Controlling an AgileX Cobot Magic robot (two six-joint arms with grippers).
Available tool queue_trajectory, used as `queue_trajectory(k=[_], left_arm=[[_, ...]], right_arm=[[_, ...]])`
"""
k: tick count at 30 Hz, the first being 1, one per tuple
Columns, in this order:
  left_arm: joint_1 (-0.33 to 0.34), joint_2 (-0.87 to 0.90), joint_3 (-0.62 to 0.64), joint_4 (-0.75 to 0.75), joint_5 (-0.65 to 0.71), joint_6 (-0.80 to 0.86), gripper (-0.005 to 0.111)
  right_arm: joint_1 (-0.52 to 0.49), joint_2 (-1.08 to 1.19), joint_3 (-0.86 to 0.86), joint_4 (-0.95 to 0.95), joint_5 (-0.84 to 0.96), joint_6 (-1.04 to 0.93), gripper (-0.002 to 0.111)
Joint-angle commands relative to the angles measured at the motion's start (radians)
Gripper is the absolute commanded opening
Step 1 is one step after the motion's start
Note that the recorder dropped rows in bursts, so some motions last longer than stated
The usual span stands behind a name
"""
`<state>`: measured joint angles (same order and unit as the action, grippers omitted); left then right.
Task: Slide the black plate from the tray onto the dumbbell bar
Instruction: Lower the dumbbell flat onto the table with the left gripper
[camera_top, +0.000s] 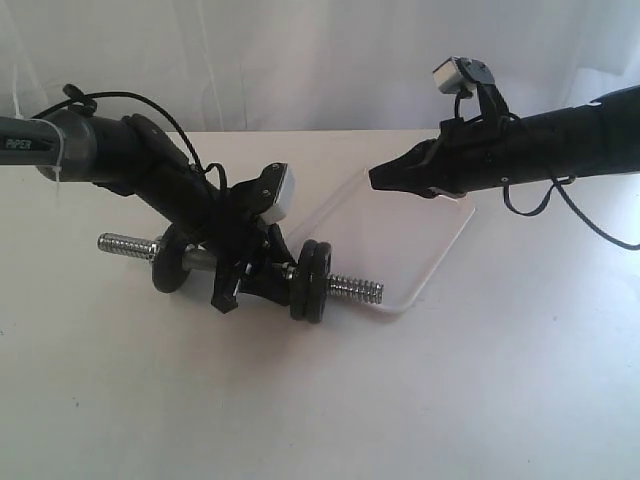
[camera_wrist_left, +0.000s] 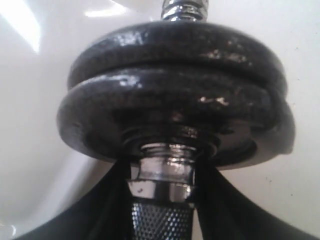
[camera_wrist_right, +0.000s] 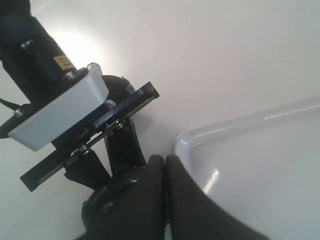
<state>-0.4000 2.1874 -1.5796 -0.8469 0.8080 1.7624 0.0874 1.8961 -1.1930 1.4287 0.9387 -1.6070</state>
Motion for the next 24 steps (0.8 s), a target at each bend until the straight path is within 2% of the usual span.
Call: queue_trajectory(k=[1, 15, 24], left_arm=[[-0.009, -0.031, -0.016, -0.362, 0.050, -0.007, 0.000], [-0.009, -0.031, -0.016, -0.355, -0.032, -0.012, 0.000], [-0.009, -0.031, -0.016, -0.355, -0.032, -0.012, 0.000]], right_arm=[[-0.009, -0.009, -0.005, -0.014, 0.029, 0.016, 0.001], [-0.009, 0.004, -0.005, -0.025, 0.017, 0.038, 0.001], [-0.009, 0.004, -0.005, -0.034, 0.019, 0.042, 0.000]])
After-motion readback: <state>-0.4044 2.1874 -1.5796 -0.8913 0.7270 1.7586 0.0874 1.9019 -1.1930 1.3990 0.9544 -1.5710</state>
